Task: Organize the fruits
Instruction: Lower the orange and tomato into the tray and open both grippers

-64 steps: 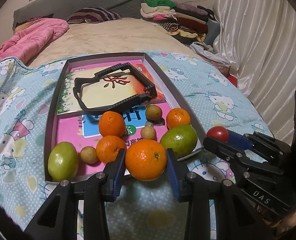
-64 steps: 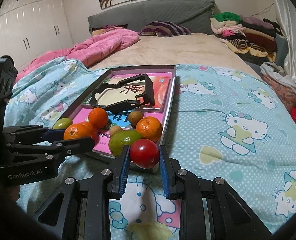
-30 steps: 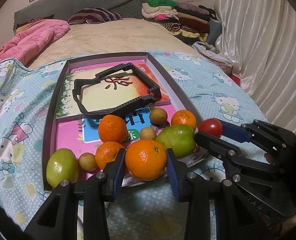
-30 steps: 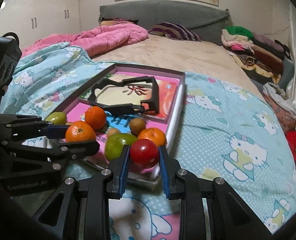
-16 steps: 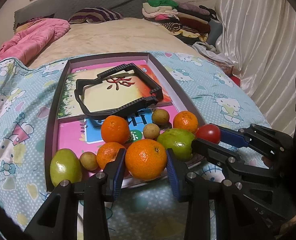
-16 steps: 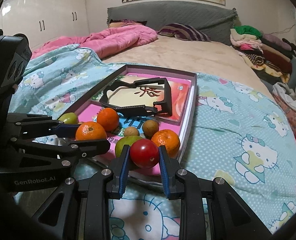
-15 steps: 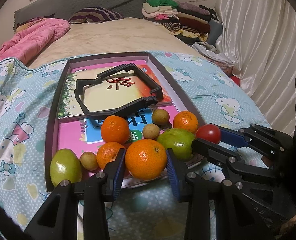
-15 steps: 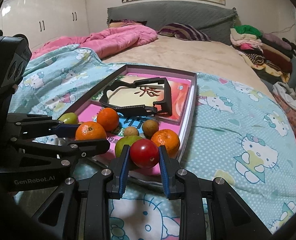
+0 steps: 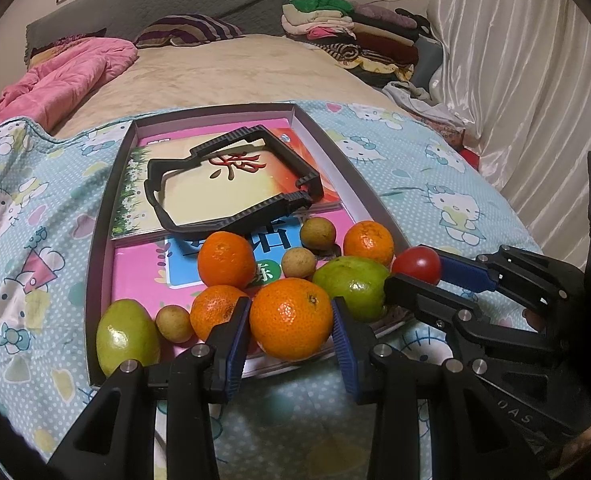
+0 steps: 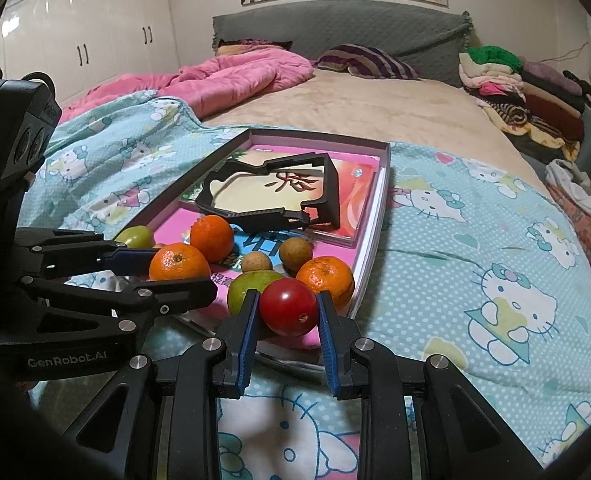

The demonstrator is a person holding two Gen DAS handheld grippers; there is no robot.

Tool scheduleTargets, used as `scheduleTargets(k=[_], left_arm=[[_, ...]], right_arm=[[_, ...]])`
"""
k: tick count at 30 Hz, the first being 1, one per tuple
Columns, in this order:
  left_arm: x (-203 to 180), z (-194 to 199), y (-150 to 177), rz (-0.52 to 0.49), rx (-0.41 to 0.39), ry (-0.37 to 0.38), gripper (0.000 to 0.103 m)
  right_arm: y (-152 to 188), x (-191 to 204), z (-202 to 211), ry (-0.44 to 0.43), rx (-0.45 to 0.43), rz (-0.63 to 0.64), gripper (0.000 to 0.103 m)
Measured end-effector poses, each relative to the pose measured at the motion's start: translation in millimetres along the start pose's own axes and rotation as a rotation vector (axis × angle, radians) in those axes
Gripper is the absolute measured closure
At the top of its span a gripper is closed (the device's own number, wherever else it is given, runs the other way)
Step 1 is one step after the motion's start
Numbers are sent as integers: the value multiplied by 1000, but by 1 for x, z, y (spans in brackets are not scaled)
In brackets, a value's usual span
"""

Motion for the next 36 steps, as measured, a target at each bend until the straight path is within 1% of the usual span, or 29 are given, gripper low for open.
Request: scheduleTargets(k=[20, 24, 29, 33, 36], left_arm=[[-2, -1, 0, -5, 2, 0, 63], [-3, 0, 0, -5, 2, 1, 63], [-3, -1, 1, -5, 2, 2, 63], [-4, 0, 2, -7, 3, 7, 63], [-3, 2, 2, -2, -3, 12, 63]], right_arm=[[5, -8, -5, 28, 29, -12, 73], [6, -6, -4, 25, 26, -10, 68], [7, -4, -1, 28, 18, -2, 66], [8, -5, 3, 33, 11, -4, 59], [10, -6, 6, 37, 7, -7, 58]])
Point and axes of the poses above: each gripper's, at about its wrist camera, not at the fingertips, and z roughly against the way its jaws point, x to its left, y to its underside, the point moved 7 cm from there along -z, roughly the way its jaws point, and after that the axes turned 11 degrees about -z, right-handed, at the moved point
